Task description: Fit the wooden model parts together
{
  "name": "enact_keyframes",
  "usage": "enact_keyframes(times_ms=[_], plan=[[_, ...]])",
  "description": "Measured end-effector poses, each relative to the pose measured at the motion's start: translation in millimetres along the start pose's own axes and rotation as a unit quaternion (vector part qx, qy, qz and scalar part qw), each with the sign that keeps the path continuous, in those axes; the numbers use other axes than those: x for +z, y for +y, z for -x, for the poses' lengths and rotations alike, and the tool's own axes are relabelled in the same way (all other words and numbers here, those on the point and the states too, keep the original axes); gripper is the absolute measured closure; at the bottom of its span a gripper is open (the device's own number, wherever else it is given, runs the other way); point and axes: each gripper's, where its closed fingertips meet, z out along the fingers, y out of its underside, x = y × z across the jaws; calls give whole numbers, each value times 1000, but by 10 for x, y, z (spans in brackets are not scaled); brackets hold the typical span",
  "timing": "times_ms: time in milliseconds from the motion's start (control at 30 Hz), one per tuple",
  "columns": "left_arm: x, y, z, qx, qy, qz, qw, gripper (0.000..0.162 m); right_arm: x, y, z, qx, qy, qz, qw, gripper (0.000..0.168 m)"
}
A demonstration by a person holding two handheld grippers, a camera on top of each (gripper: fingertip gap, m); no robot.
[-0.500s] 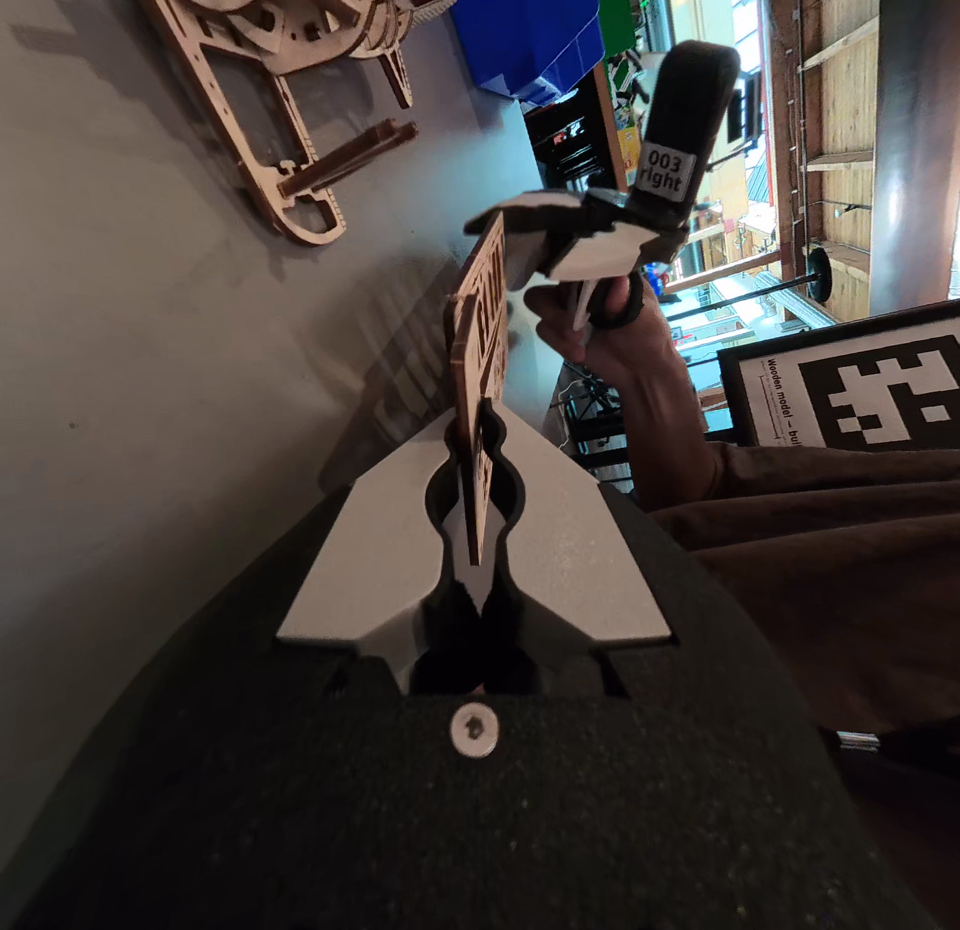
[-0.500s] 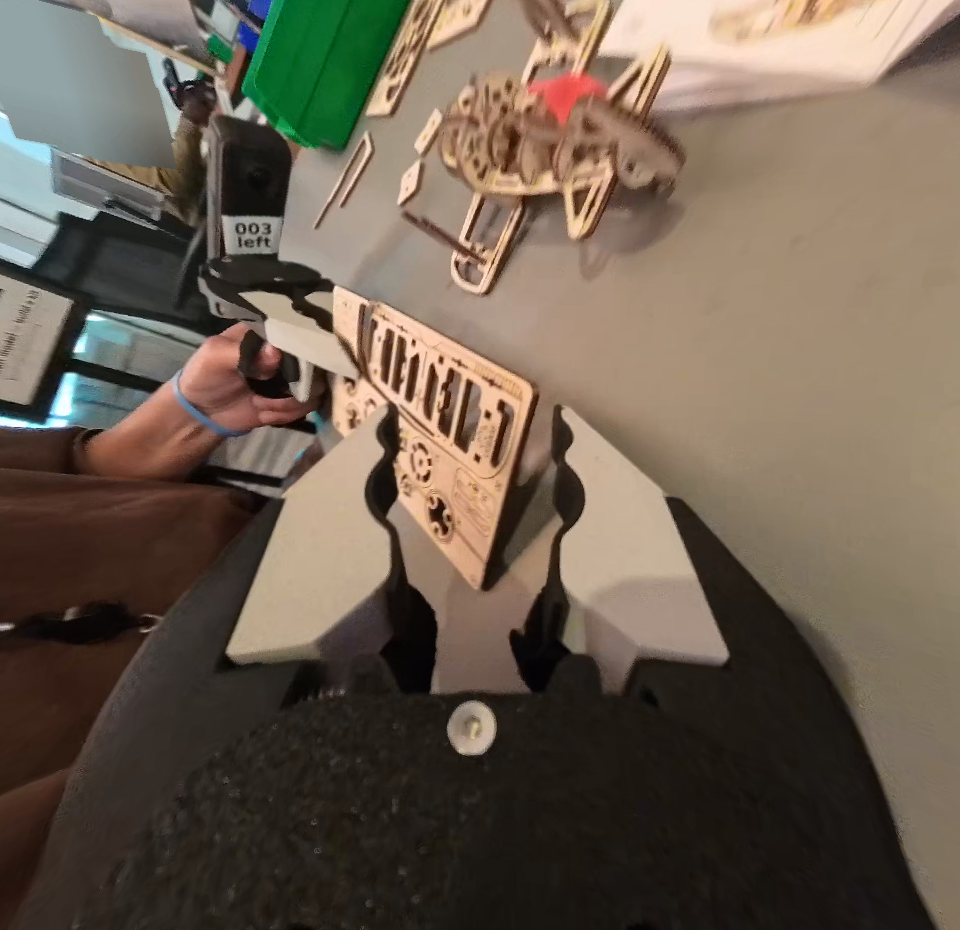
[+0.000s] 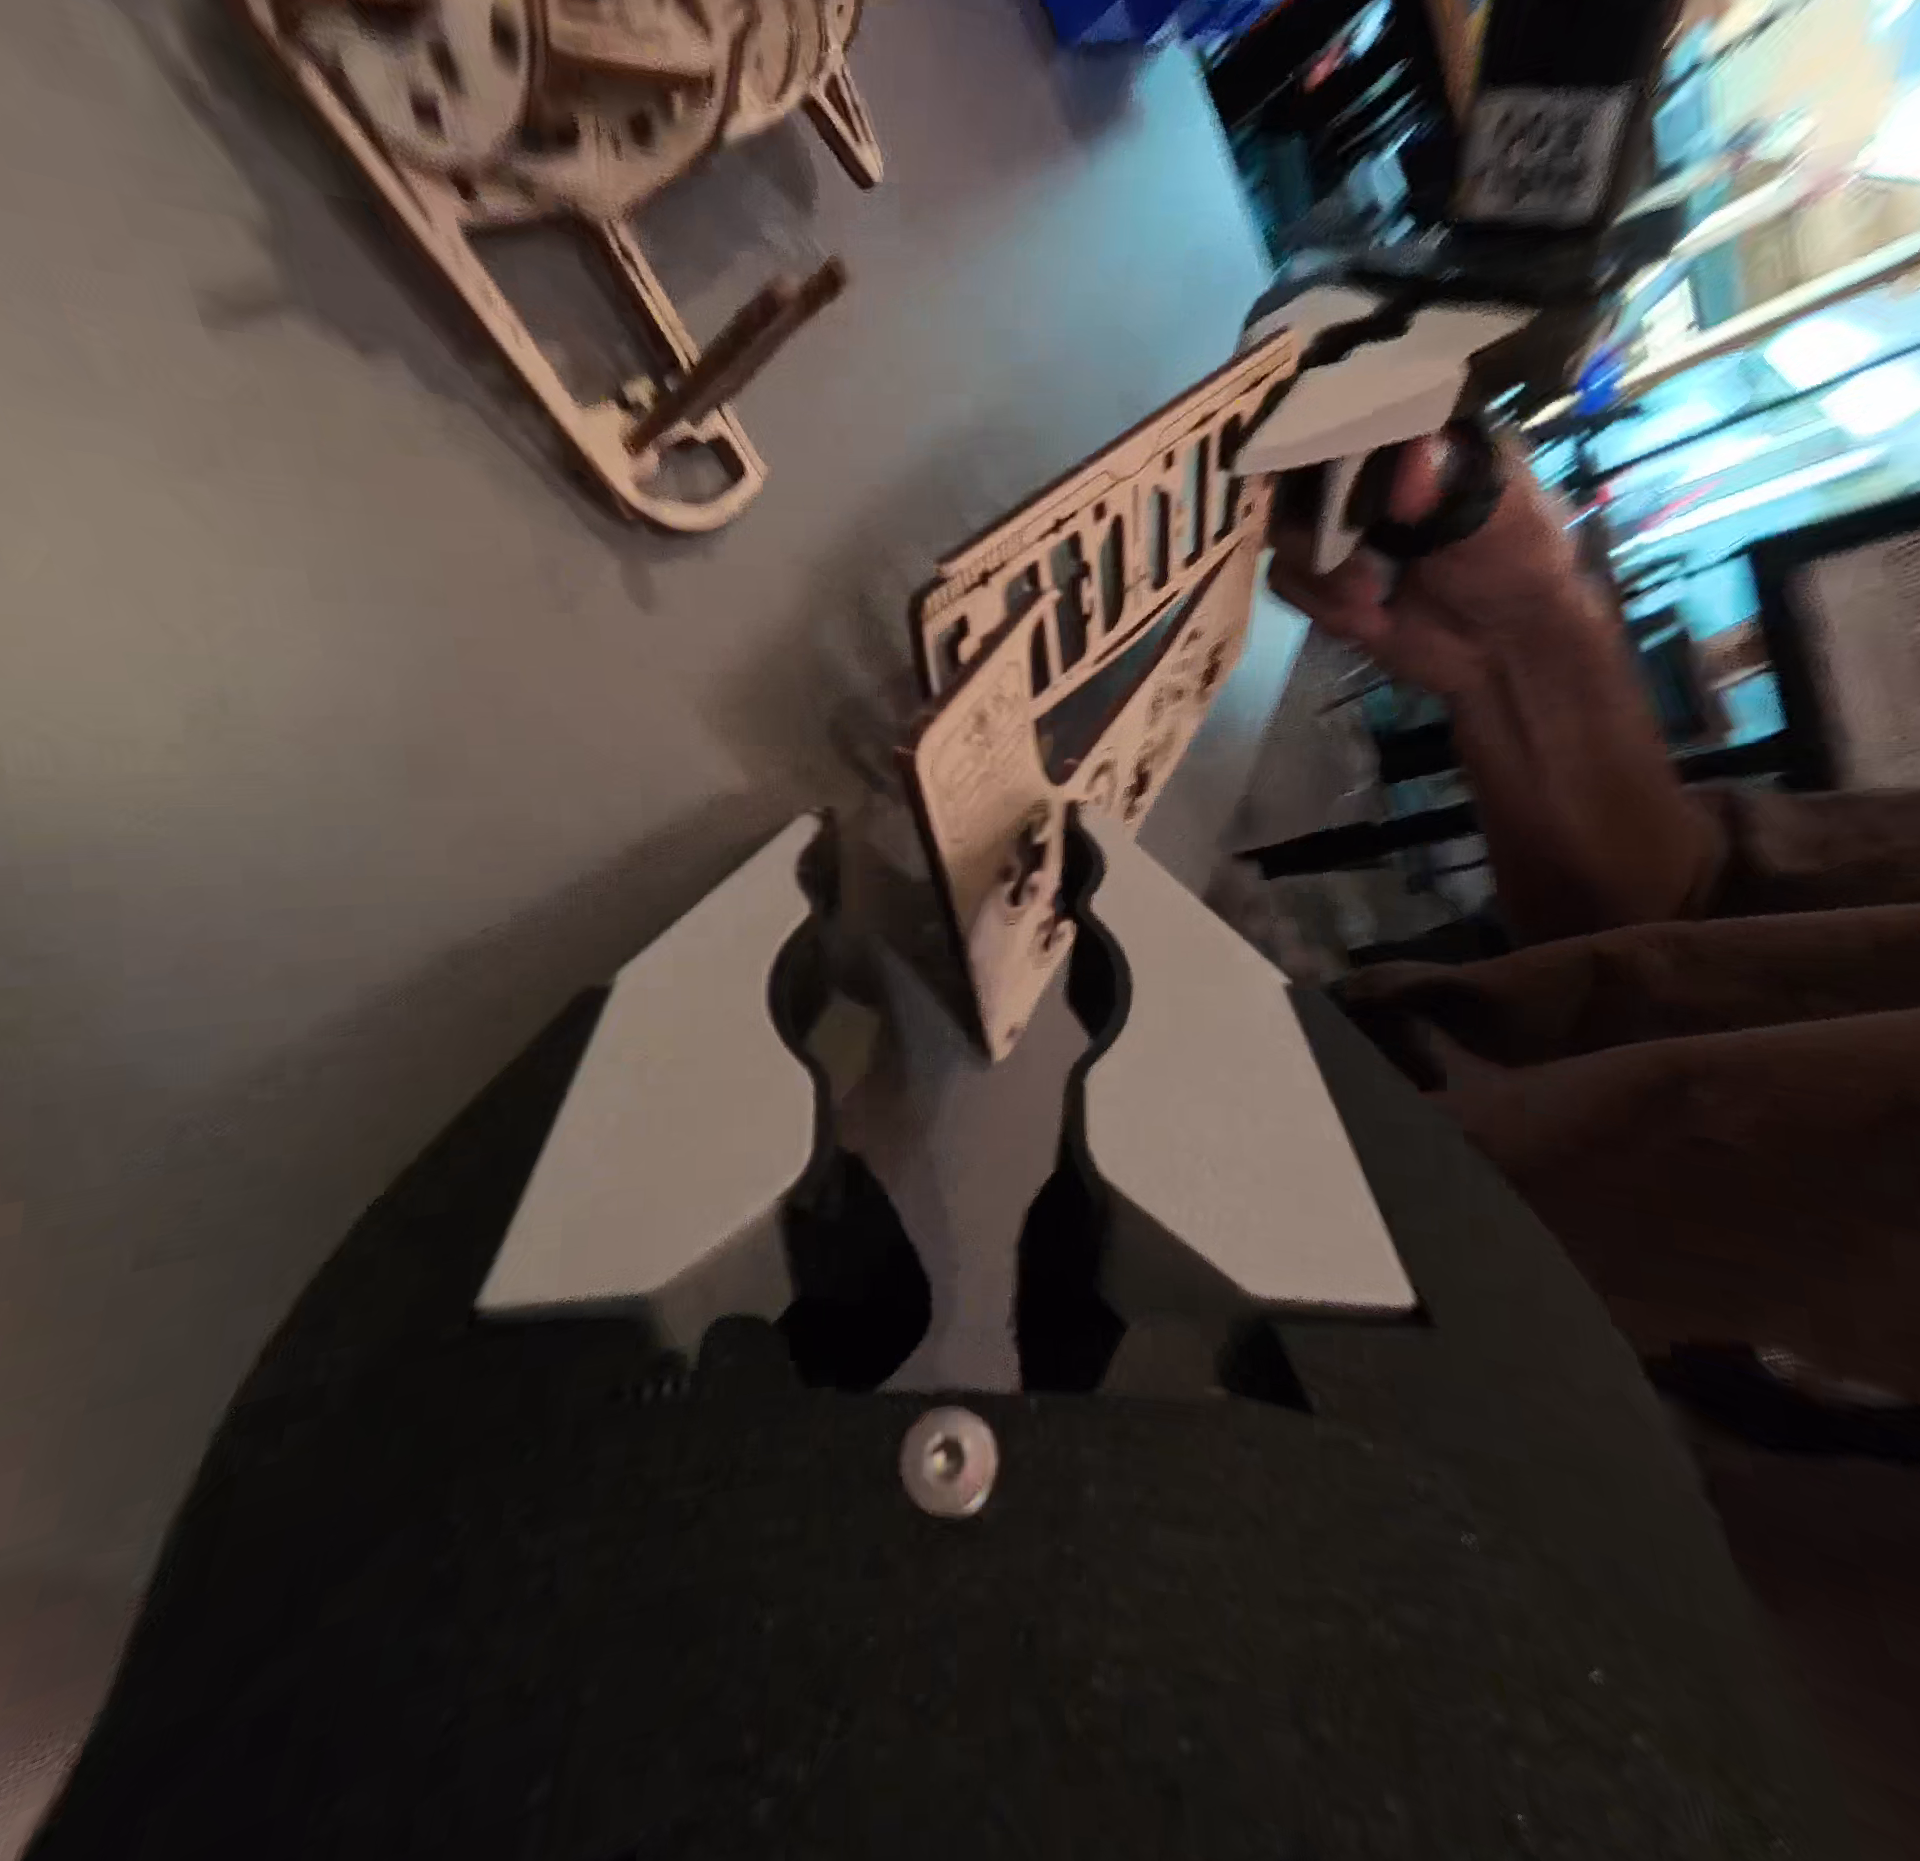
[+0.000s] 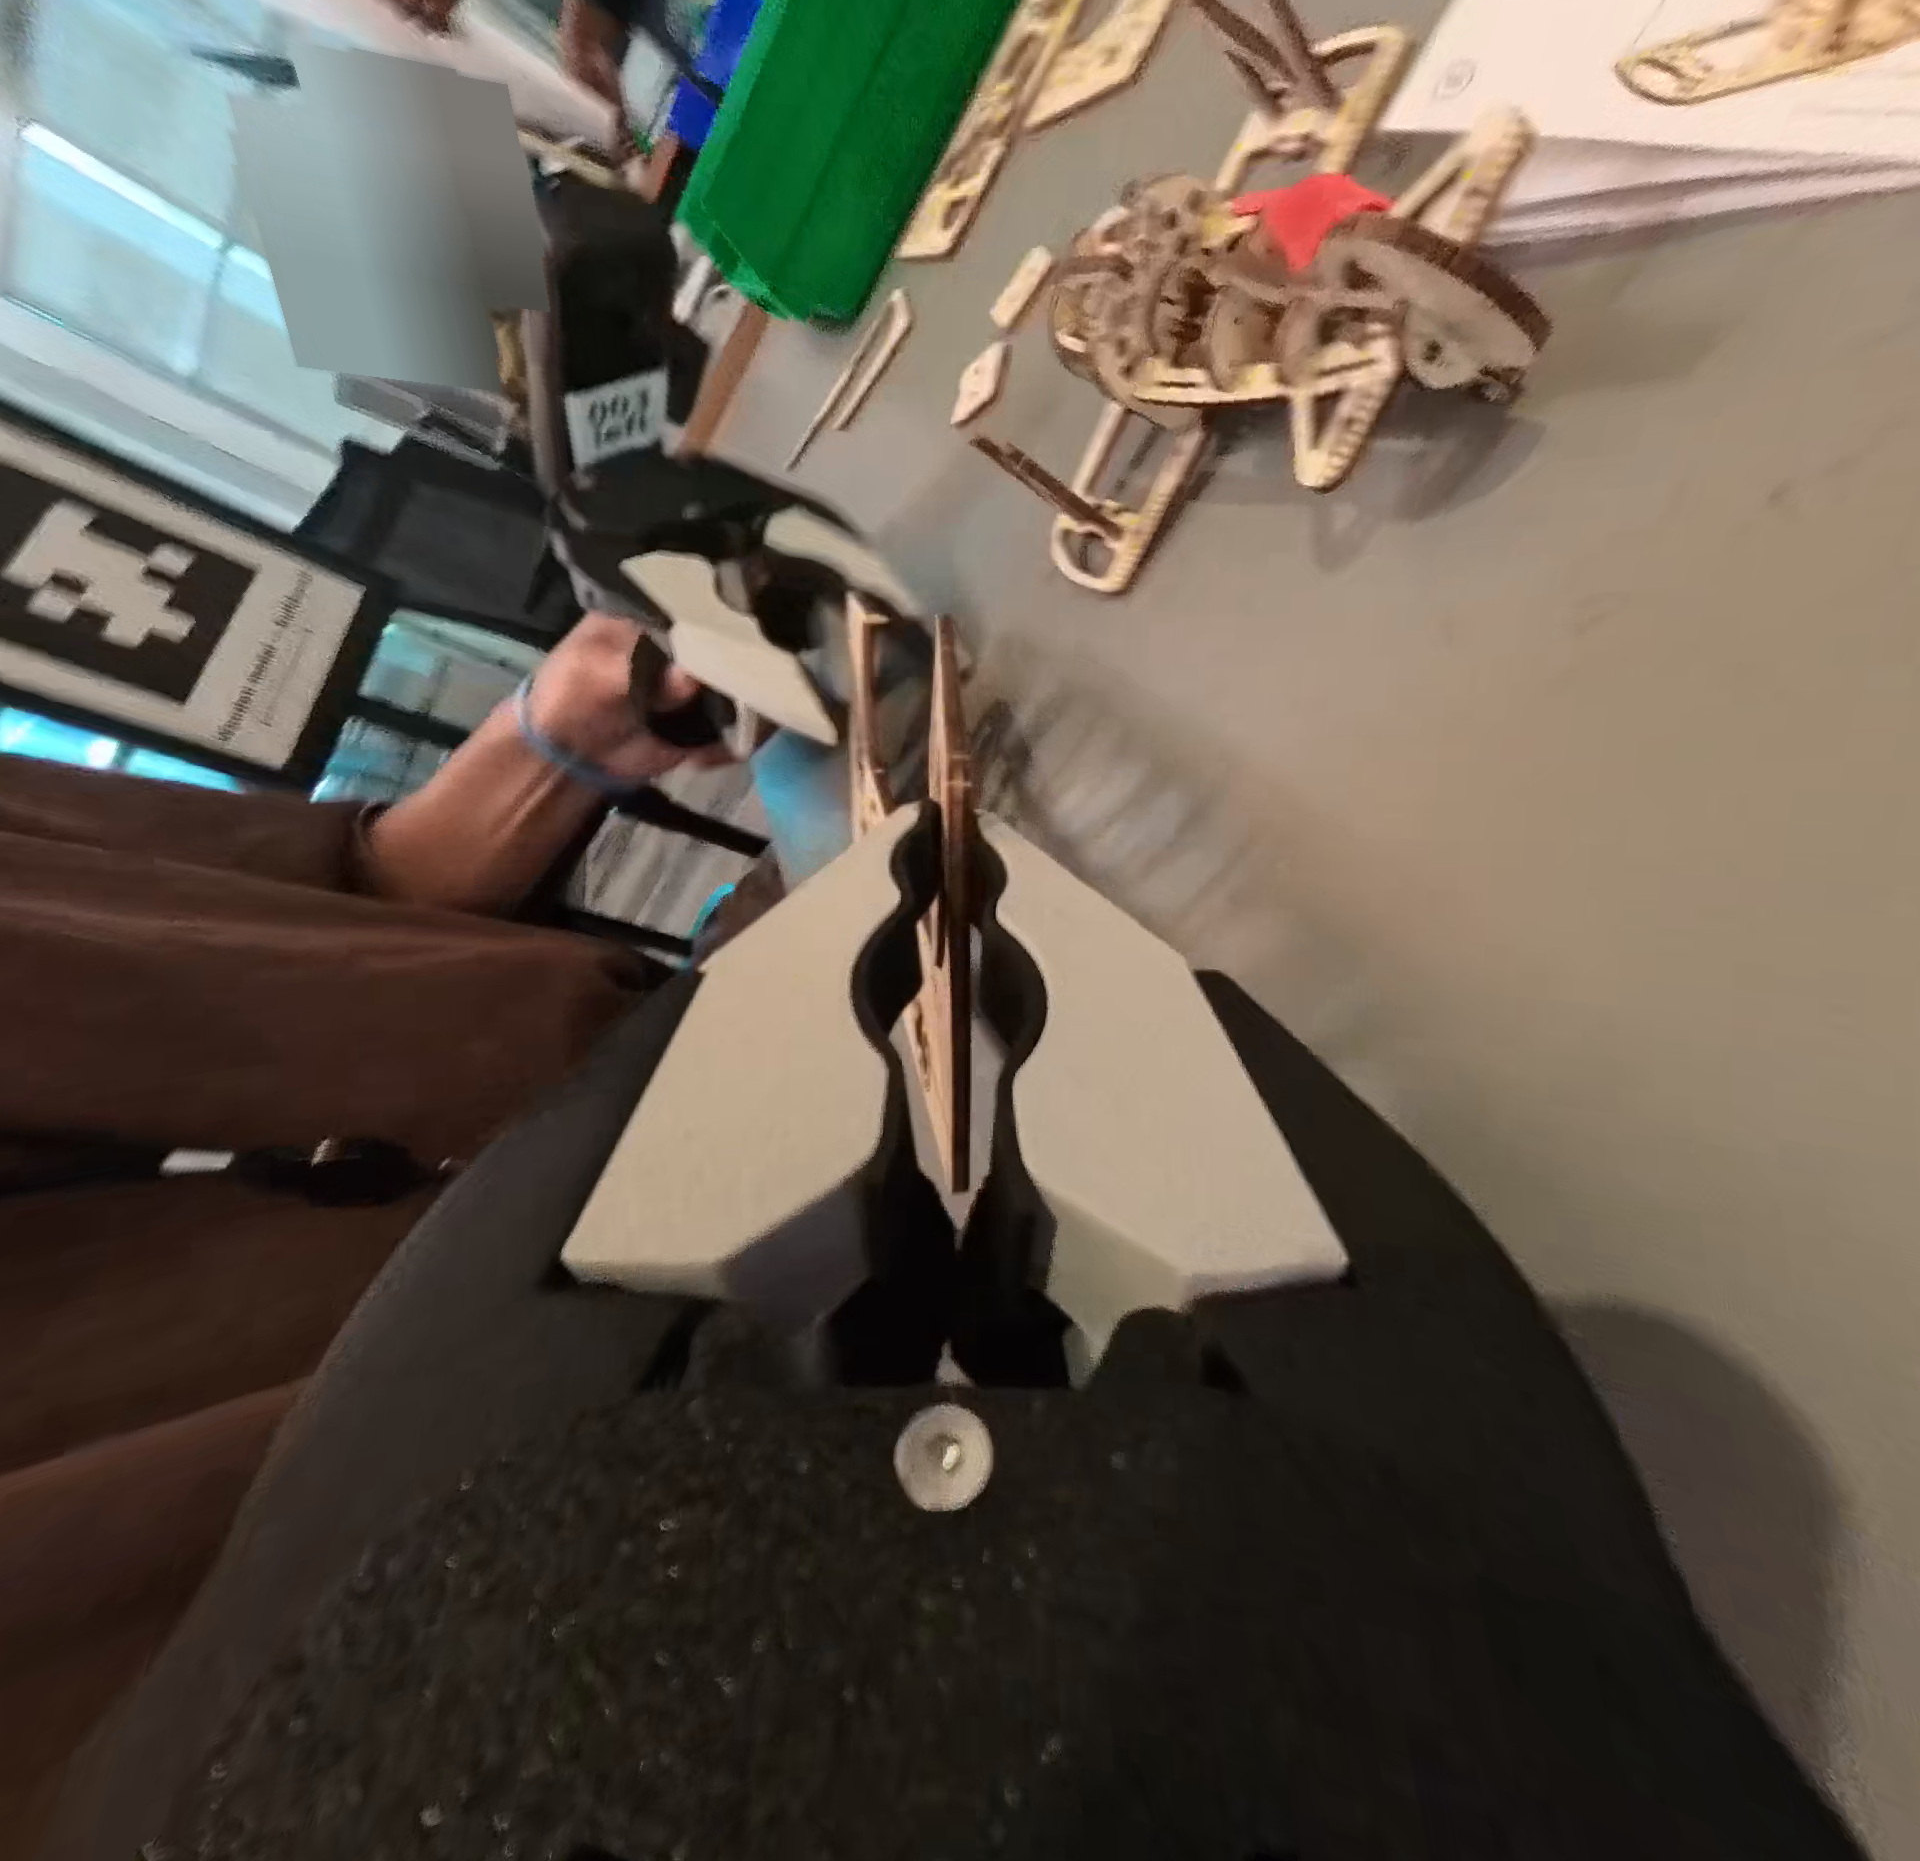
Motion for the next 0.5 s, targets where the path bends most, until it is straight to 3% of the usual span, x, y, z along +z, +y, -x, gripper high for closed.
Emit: enact_keyframes(times_ms=[67, 167, 233, 300, 367, 400, 500], plan=[[-68, -70, 46, 74, -40, 36, 996, 96, -14, 3, 118, -11, -38, 22, 999, 167], [-46, -148, -49, 161, -29, 101, 981, 92, 30, 98, 213, -35, -72, 83, 993, 167], [57, -76, -242, 175, 41, 156, 971, 106, 71, 59, 207, -41, -72, 85, 993, 167], [161, 64, -361, 178, 102, 207, 957, 135, 106, -33, 179, -51, -65, 58, 995, 167], [251, 130, -341, 169, 118, 231, 951, 144, 118, -36, -15, -52, -7, 53, 997, 161], [267, 93, -367, 157, 134, 219, 954, 157, 108, -7, -128, -53, 29, 57, 997, 156], [288, 68, -334, 150, 138, 203, 958, 160, 94, 61, -141, -56, 46, 43, 996, 155]])
